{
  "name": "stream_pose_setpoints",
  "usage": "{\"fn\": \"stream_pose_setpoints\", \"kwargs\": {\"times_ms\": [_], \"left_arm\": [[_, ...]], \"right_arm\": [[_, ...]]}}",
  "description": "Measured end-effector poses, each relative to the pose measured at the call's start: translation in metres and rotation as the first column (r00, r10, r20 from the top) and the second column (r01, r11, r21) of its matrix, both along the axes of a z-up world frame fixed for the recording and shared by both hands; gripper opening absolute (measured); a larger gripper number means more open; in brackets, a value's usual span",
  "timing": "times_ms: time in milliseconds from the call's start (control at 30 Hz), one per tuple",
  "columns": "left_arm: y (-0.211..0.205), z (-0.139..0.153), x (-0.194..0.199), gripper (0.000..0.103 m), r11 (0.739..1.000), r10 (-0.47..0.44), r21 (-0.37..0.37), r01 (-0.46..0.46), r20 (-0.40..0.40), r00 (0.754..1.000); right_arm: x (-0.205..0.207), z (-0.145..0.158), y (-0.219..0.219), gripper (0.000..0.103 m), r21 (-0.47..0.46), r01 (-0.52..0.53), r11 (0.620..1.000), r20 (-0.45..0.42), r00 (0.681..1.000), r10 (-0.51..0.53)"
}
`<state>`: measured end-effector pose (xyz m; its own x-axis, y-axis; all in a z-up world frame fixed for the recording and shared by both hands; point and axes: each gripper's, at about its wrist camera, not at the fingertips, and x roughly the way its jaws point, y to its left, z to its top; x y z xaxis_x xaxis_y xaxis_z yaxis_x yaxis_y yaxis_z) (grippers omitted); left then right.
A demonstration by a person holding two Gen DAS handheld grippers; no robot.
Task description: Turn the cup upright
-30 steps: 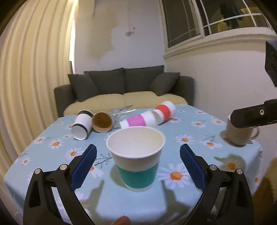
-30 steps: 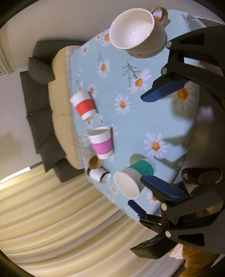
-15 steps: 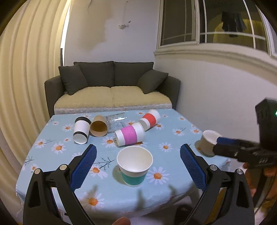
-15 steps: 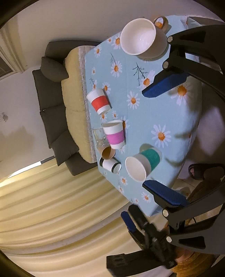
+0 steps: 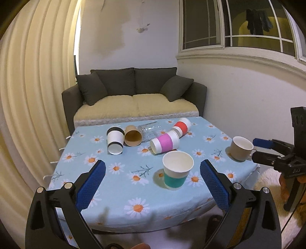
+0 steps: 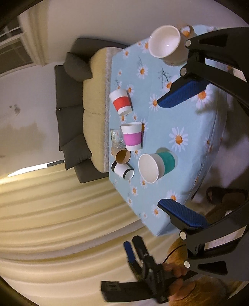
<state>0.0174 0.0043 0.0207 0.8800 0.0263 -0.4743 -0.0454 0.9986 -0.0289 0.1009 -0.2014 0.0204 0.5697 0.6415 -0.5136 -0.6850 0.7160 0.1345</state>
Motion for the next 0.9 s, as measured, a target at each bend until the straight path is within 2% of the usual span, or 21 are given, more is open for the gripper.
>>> {"fn": "stream_pose_setpoints", "kwargs": {"times_ms": [267,567,900], "left_arm": [[0.018,-0.026,-0.004,0.097,0.998,-0.032,-0.046,0.032,0.004,0.999],[0.019,-0.042,-0.001,0.097,0.996,-0.036,-0.077,0.035,-0.018,0.999],[0.017,-0.046,0.000,0.097,0.995,-0.034,-0.093,0.032,-0.018,0.999]], "right_arm": [[-0.007,-0.011,0.013,0.095,-0.060,-0.049,0.997,0.045,0.998,0.052],[0.004,-0.025,0.014,0.095,-0.043,-0.028,0.999,0.004,1.000,0.029],[0.008,-0.030,0.014,0.095,-0.023,-0.031,0.999,-0.009,0.999,0.030]]}}
